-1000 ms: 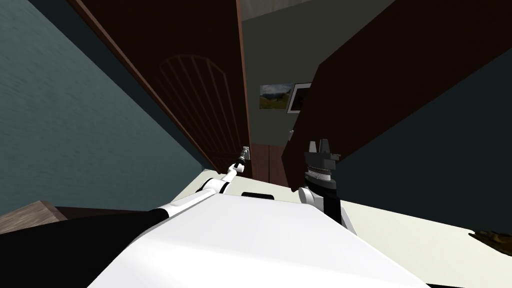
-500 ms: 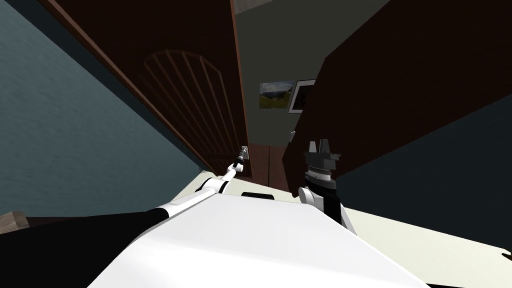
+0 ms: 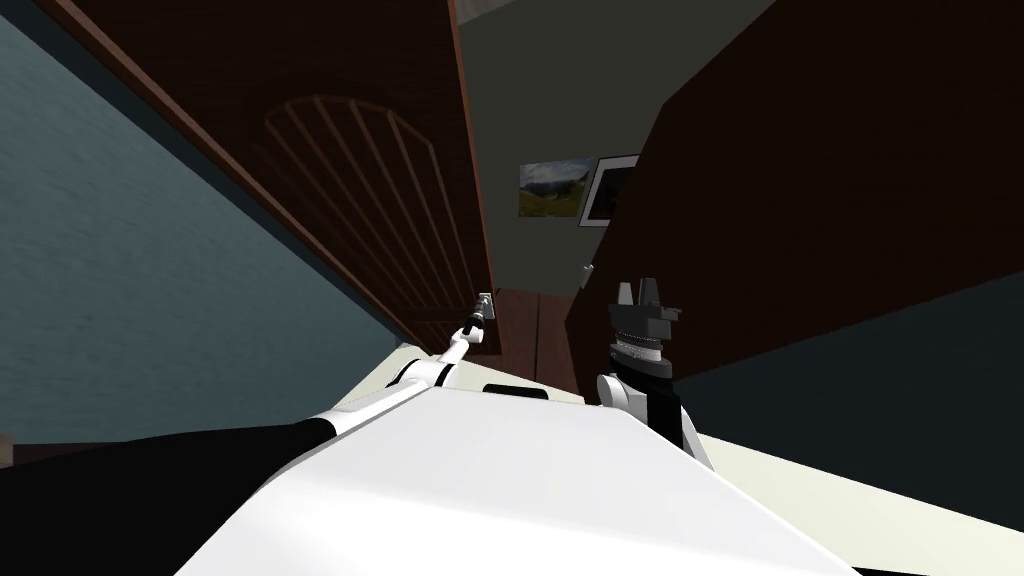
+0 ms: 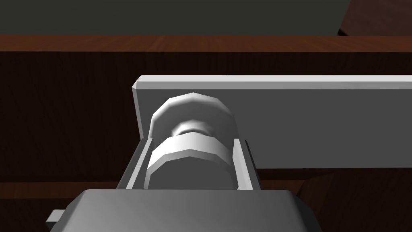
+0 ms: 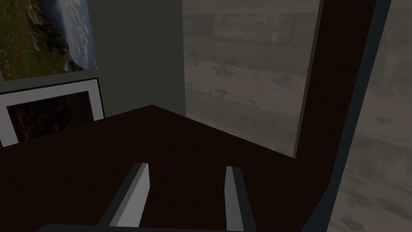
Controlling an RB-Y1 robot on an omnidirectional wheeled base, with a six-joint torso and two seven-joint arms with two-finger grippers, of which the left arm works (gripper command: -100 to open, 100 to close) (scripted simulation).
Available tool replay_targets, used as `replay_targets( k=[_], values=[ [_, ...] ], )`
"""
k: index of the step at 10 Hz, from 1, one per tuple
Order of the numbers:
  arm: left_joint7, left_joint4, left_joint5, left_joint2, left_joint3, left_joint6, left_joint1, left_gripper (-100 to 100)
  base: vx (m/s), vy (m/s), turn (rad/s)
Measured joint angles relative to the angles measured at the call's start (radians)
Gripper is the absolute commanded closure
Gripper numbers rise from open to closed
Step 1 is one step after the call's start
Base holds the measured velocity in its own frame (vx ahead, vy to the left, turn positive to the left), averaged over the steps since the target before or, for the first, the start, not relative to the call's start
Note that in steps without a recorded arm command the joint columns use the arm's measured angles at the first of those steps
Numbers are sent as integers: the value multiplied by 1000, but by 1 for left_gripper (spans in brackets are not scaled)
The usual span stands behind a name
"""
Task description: Push the door open
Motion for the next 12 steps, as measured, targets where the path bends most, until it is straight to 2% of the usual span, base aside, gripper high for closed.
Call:
replay_targets(
  k=[1, 3, 4, 5, 8, 9, 10, 11, 12],
  values=[
    [-8, -24, 3, 0, 10, 10, 13, 100, 103, -69, 29],
    [-13, 11, 9, 10, 27, -8, -6, 100, 148, -103, 66],
    [-22, 6, 12, 10, 40, -7, 2, 100, 147, -103, 71],
    [-26, -25, 14, 11, 47, 7, 21, 100, 91, -66, 26],
    [-26, 11, 23, 32, 70, -6, 6, 100, 152, -115, 63],
    [-36, -32, 27, 29, 82, 21, 28, 100, 135, -72, 61],
    [-40, -15, 29, 34, 89, 17, 16, 100, 45, -9, -13],
    [-36, 2, 30, 41, 91, 3, 6, 100, 137, -57, 37],
    [-42, -8, 33, 39, 102, 8, 13, 100, 157, -111, 68]
  ],
)
